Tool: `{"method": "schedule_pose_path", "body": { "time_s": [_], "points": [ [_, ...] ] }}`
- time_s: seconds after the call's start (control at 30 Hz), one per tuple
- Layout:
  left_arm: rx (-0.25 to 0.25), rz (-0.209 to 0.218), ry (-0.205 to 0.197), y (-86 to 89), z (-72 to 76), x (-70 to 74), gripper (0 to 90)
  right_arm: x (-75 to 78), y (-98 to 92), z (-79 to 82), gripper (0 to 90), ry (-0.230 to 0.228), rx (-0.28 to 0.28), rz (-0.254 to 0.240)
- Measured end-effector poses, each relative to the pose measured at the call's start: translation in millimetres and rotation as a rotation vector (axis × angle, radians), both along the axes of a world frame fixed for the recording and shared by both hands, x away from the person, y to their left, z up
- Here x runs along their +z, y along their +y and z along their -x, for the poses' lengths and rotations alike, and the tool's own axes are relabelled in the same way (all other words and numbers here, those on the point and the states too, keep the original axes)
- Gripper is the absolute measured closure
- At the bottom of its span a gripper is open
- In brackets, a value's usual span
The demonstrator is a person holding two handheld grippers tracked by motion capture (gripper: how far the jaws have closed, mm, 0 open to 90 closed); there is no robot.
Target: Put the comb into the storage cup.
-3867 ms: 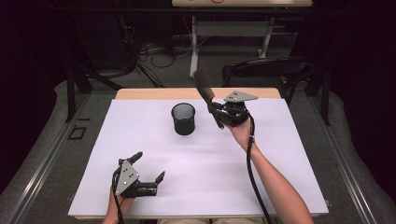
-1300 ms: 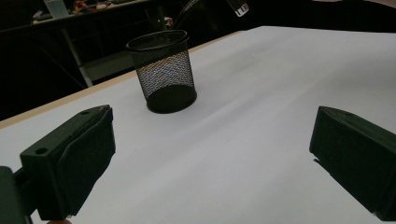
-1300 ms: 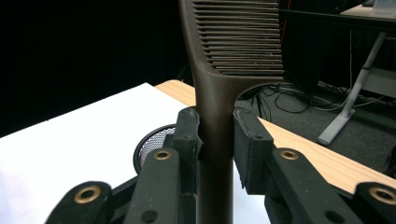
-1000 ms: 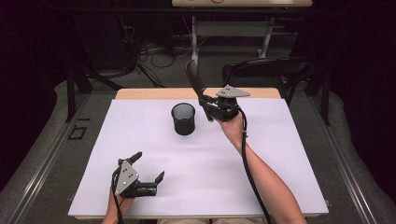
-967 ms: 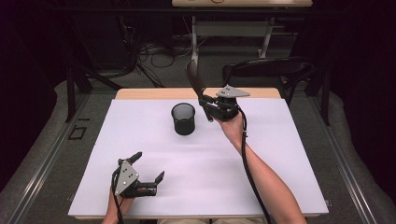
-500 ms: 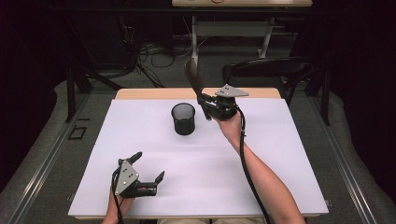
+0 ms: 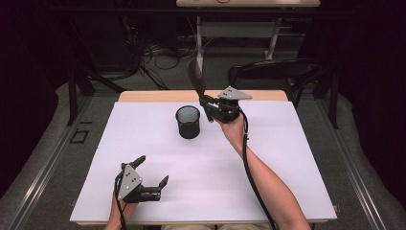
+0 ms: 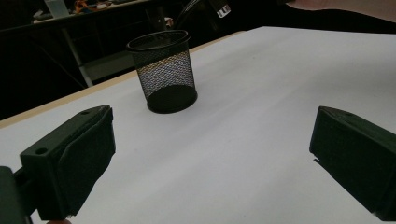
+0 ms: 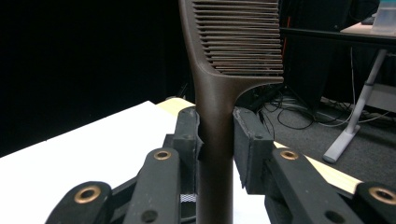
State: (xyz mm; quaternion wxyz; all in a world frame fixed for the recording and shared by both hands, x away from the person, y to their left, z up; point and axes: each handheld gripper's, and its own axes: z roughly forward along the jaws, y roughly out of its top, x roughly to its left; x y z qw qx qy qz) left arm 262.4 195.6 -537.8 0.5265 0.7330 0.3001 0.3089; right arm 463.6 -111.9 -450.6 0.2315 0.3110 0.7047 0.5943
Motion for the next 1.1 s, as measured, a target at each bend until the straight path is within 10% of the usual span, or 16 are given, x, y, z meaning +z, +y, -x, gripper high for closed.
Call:
{"method": "schedule_pose_path", "body": {
  "time_s": [1.1],
  "points": [
    [0.001,0.002,-0.003,0.6,0.2,0.3,0.2,0.1,19.2,-8.1,72.9,-0.060,0.016,-0.075]
  ]
}}
